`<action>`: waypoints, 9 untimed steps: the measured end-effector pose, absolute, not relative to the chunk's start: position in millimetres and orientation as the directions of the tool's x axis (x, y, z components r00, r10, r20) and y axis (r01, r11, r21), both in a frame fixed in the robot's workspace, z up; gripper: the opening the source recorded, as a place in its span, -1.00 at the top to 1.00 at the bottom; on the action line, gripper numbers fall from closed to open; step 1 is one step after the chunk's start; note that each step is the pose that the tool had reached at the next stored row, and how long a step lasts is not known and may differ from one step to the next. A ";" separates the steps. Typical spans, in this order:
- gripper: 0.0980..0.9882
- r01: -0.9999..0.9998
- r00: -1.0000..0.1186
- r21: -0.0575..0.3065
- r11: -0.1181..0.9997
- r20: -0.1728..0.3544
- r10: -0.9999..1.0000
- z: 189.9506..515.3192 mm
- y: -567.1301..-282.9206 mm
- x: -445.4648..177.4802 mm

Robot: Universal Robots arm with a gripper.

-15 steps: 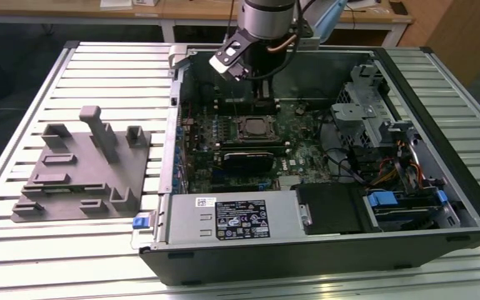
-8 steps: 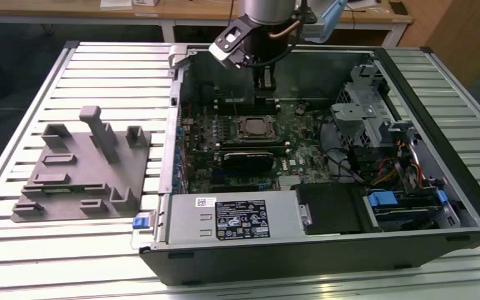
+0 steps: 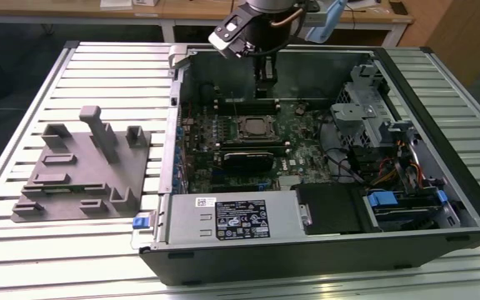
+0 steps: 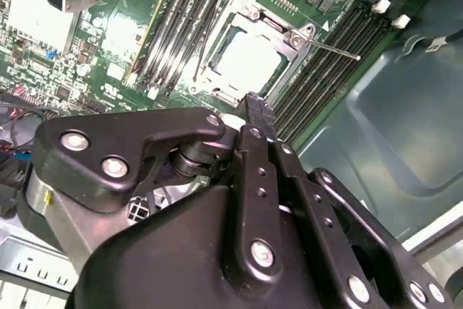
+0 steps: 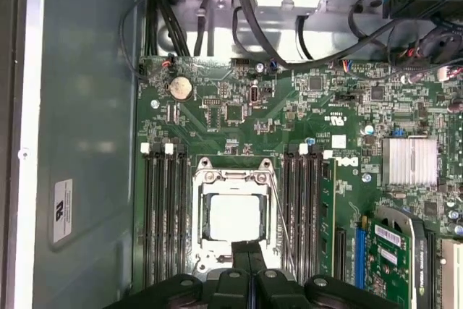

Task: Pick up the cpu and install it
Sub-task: 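Install the first cpu locking lever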

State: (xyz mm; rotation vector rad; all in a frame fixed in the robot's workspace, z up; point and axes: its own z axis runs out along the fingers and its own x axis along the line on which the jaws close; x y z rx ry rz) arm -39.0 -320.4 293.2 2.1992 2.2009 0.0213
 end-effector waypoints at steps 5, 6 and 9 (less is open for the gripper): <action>0.98 0.998 -0.062 0.031 0.062 -0.013 0.998 293.3 -320.4 -39.2; 0.98 0.997 -0.075 0.031 0.076 -0.013 0.997 293.3 -320.4 -39.2; 0.98 0.993 -0.111 0.031 0.111 -0.013 0.994 293.3 -320.4 -39.3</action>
